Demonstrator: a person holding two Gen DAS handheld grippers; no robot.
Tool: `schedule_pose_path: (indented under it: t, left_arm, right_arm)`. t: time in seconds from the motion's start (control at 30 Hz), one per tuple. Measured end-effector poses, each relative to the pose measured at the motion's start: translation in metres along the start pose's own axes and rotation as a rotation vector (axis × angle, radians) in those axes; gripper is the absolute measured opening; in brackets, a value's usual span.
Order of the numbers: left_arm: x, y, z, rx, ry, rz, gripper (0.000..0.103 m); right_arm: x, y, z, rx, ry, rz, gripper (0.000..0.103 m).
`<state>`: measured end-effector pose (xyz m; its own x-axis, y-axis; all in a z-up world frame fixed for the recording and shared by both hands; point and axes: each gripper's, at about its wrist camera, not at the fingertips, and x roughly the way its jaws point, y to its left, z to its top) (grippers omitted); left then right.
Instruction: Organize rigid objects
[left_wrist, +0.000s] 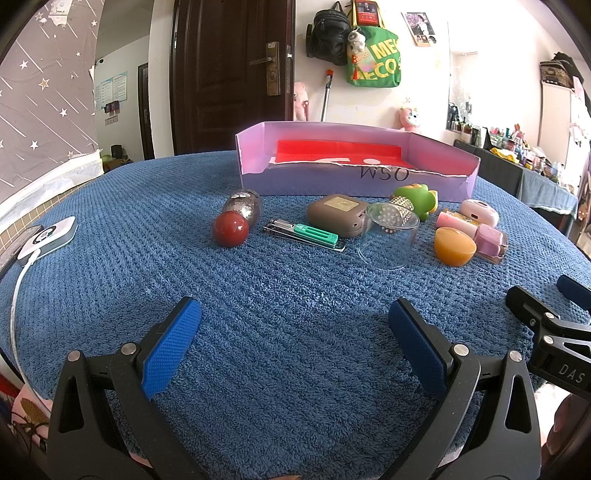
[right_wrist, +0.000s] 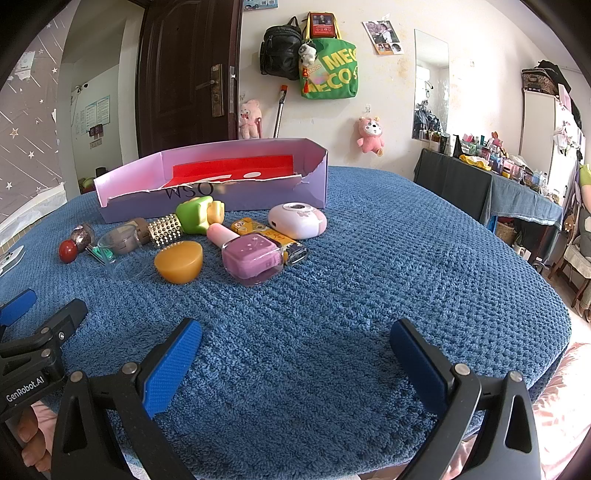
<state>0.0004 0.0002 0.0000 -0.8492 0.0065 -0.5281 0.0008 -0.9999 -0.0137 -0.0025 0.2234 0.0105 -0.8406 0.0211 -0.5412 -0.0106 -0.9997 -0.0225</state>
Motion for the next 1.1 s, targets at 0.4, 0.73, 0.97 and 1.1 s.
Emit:
schedule_pose_path:
  t: [0.4, 0.73, 0.97, 1.1]
  left_arm:
    - [0.0004, 0.0002, 0.0002, 0.0, 0.001, 0.0, 0.103]
    - [0.0004, 0.0002, 0.0002, -0.001, 0.001, 0.0, 0.103]
    - [0.0004, 0.0002, 0.0002, -0.001, 0.001, 0.001, 0.103]
    - [0.0004, 0.0002, 0.0002, -0.001, 0.003, 0.0, 0.103]
  right_arm:
    - [-0.0001, 0.0004, 0.0001, 0.0, 0.001, 0.0, 0.103]
    - [-0.0002, 0.0007, 0.0001, 0.0, 0.001, 0.0, 0.103]
    - [0.0001, 0.0005, 0.0, 0.0, 0.001, 0.0, 0.103]
    - [0.0001, 0.0004, 0.0001, 0.0, 0.001, 0.0, 0.103]
